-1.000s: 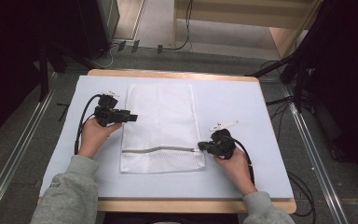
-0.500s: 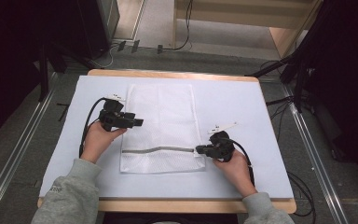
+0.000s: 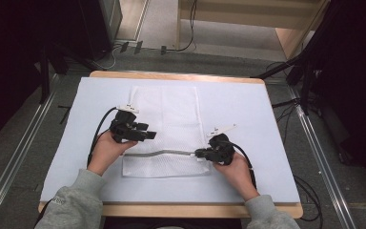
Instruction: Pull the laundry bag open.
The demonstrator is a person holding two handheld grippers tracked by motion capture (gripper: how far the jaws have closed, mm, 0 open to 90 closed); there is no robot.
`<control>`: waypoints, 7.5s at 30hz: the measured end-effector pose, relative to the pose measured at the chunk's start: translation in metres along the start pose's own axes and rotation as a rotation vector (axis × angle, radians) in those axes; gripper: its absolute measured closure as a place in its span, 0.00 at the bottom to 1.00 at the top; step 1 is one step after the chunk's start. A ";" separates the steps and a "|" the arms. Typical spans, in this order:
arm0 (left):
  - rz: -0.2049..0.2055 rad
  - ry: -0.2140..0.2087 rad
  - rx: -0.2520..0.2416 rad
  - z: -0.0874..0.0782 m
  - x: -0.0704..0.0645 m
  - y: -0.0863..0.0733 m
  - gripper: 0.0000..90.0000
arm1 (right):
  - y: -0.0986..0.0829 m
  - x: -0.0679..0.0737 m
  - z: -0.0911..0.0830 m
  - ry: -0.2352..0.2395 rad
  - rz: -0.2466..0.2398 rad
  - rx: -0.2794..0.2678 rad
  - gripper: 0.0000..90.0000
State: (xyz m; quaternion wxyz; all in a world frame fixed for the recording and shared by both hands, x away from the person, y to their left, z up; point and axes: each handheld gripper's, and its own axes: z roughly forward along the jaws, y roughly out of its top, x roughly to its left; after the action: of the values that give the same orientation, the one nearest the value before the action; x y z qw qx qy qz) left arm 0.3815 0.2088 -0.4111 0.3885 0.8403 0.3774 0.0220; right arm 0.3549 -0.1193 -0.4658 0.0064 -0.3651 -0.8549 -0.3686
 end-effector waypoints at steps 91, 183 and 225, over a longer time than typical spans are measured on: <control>0.039 -0.234 0.155 0.122 -0.072 0.012 0.96 | -0.016 -0.004 0.000 -0.087 -0.058 -0.107 0.97; -0.073 -0.277 0.235 0.064 -0.034 0.005 0.98 | -0.020 -0.007 -0.001 -0.059 -0.124 -0.113 0.98; -0.145 -0.255 0.214 0.032 -0.011 -0.017 0.98 | -0.018 -0.007 -0.001 -0.061 -0.150 -0.100 0.98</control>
State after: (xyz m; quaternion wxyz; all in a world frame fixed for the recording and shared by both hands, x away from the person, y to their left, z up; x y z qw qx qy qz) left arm 0.3740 0.1882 -0.4416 0.3422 0.8433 0.3850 -0.1533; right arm 0.3489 -0.1327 -0.4778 -0.0655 -0.3109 -0.8603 -0.3988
